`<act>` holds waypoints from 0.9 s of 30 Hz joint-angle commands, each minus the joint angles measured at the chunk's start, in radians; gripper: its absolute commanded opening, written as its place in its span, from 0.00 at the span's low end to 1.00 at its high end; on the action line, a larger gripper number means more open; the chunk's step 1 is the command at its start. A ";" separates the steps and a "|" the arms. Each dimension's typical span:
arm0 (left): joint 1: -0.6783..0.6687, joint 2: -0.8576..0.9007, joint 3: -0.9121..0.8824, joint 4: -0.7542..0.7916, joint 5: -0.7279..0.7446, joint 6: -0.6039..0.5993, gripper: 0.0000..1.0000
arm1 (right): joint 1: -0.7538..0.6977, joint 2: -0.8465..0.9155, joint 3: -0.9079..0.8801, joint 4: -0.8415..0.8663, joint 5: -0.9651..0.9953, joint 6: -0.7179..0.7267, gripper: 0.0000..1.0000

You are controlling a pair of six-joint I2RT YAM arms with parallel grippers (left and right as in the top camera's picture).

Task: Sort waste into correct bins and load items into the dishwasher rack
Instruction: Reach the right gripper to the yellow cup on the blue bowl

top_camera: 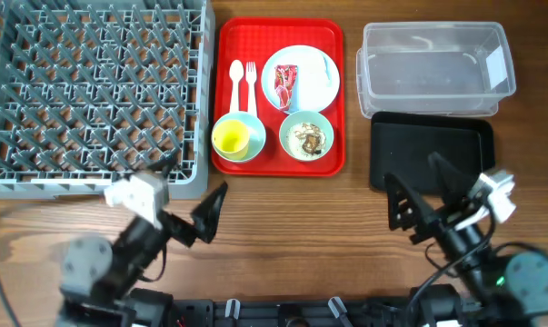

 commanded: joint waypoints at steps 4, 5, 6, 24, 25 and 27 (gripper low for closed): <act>-0.007 0.442 0.508 -0.340 -0.006 -0.011 1.00 | 0.005 0.452 0.505 -0.388 -0.143 -0.178 1.00; -0.007 0.499 0.580 -0.396 -0.006 -0.011 1.00 | 0.005 0.504 0.570 -0.440 -0.146 -0.189 1.00; -0.007 0.562 0.661 -0.461 -0.007 -0.008 1.00 | 0.005 0.576 0.669 -0.521 -0.146 -0.204 1.00; -0.016 0.779 0.913 -0.832 -0.048 -0.113 1.00 | 0.109 0.933 0.962 -0.820 -0.203 -0.224 1.00; -0.016 0.782 0.913 -0.859 -0.112 -0.129 1.00 | 0.155 0.944 0.962 -0.832 -0.168 -0.219 1.00; -0.014 0.784 0.913 -0.892 -0.203 -0.178 1.00 | 0.263 0.971 0.962 -0.835 -0.070 -0.161 0.99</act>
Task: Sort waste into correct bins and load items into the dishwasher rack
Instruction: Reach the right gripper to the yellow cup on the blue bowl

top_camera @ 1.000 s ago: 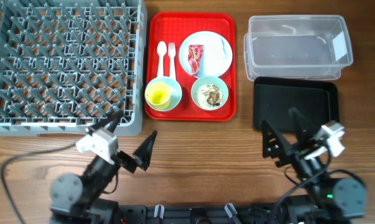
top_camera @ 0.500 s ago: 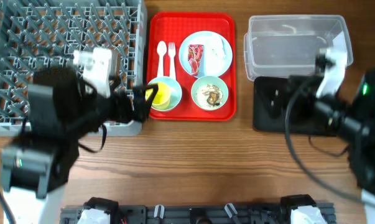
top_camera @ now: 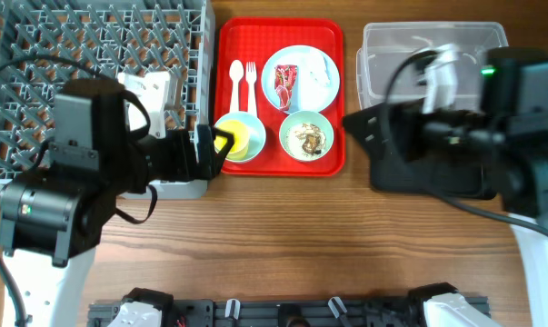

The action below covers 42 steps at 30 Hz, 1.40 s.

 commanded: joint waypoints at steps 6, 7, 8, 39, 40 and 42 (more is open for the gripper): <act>0.004 -0.011 0.019 -0.061 -0.277 -0.168 1.00 | 0.446 0.186 0.016 0.075 0.447 0.211 0.92; 0.004 -0.017 0.019 -0.066 -0.277 -0.168 1.00 | 0.460 0.211 0.016 0.090 0.466 0.228 0.91; 0.004 -0.022 0.019 -0.071 -0.278 -0.167 1.00 | 0.465 0.238 0.016 0.106 0.465 0.242 0.89; 0.004 -0.193 0.019 -0.165 -0.404 -0.164 1.00 | 0.455 0.788 0.013 0.458 0.436 0.340 0.54; 0.004 -0.193 0.019 -0.165 -0.404 -0.164 1.00 | 0.455 0.794 0.012 0.457 0.443 0.343 0.47; 0.004 -0.193 0.019 -0.164 -0.404 -0.164 1.00 | 0.455 0.804 0.012 0.453 0.444 0.348 0.41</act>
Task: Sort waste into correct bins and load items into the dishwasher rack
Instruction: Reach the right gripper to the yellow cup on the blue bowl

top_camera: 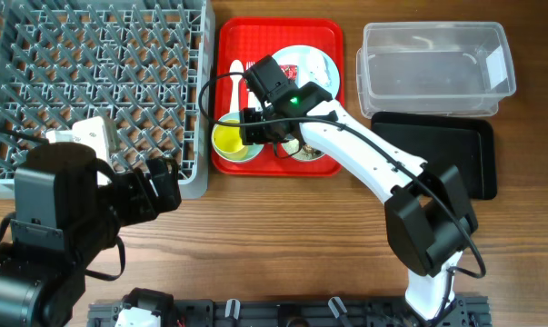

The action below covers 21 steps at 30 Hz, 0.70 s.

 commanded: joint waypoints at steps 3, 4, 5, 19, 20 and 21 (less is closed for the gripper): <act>0.005 -0.001 0.017 -0.004 -0.016 -0.010 1.00 | -0.003 0.048 0.011 -0.008 0.021 0.025 0.39; 0.005 -0.001 0.017 -0.003 -0.016 -0.010 1.00 | -0.003 0.050 0.011 -0.011 0.024 0.025 0.39; 0.005 -0.001 0.017 -0.003 -0.016 -0.010 1.00 | -0.003 0.052 0.011 -0.019 0.036 0.025 0.39; 0.005 -0.001 0.017 0.004 -0.012 -0.010 1.00 | -0.002 0.065 0.011 -0.006 0.050 0.043 0.29; 0.005 -0.001 0.017 0.004 -0.013 -0.010 1.00 | -0.002 0.065 0.011 -0.002 0.051 0.042 0.29; 0.005 -0.001 0.017 0.004 -0.012 -0.010 1.00 | -0.002 0.065 0.011 0.001 0.051 0.042 0.29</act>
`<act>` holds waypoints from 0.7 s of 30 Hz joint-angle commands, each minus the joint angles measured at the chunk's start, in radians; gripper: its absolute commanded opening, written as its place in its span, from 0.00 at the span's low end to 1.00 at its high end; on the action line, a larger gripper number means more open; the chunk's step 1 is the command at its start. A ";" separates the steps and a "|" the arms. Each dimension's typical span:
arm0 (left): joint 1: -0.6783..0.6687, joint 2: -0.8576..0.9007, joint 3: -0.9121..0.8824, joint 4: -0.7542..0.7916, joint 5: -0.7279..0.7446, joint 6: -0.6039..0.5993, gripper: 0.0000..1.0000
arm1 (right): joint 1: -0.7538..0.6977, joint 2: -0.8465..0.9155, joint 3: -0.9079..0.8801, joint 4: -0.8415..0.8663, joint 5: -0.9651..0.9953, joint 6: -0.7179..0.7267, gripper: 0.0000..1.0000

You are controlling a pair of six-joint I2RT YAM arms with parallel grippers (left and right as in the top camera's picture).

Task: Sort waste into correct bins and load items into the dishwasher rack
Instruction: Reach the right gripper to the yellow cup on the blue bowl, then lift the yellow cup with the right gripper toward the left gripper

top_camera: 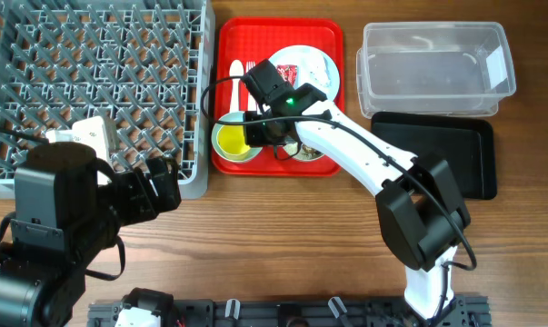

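On the red tray lie a white fork and a spoon, a plate with a red wrapper, a yellow cup in a pale blue bowl, and a bowl of food scraps partly under my right arm. My right gripper hangs over the cup's right rim, with its fingers hidden by the wrist. My left gripper is open and holds nothing at the front edge of the grey dishwasher rack.
A clear plastic bin stands at the back right, with a black bin in front of it. My right arm stretches from the front right across the tray's front edge. The left arm's bulk fills the front left.
My right gripper has shifted slightly over the yellow cup on the tray. The left arm has not moved, and nothing on the tray has changed place.
Both grippers first stood open low at the table's front. Then the left was by the rack's front right corner and the right over the black bin. After that the left sat back at the rack's front edge while the right reached over the tray, where it remains.
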 commanded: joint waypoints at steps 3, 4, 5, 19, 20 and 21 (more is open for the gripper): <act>0.005 -0.001 0.017 0.003 -0.010 -0.010 1.00 | -0.002 0.027 0.011 0.011 0.018 0.013 0.27; 0.005 -0.001 0.017 0.003 -0.010 -0.010 1.00 | -0.002 0.027 0.011 0.012 0.018 0.013 0.27; 0.005 -0.001 0.017 0.003 -0.010 -0.010 1.00 | -0.002 0.027 0.011 0.013 0.018 0.013 0.27; 0.005 -0.001 0.017 0.003 -0.010 -0.010 1.00 | -0.004 0.011 -0.011 0.028 -0.037 0.019 0.04; 0.005 -0.001 0.017 0.003 -0.010 -0.010 1.00 | -0.006 0.000 -0.011 0.027 -0.037 0.019 0.04; 0.005 -0.001 0.017 0.002 -0.010 -0.010 1.00 | -0.010 -0.017 -0.011 0.025 -0.037 0.019 0.04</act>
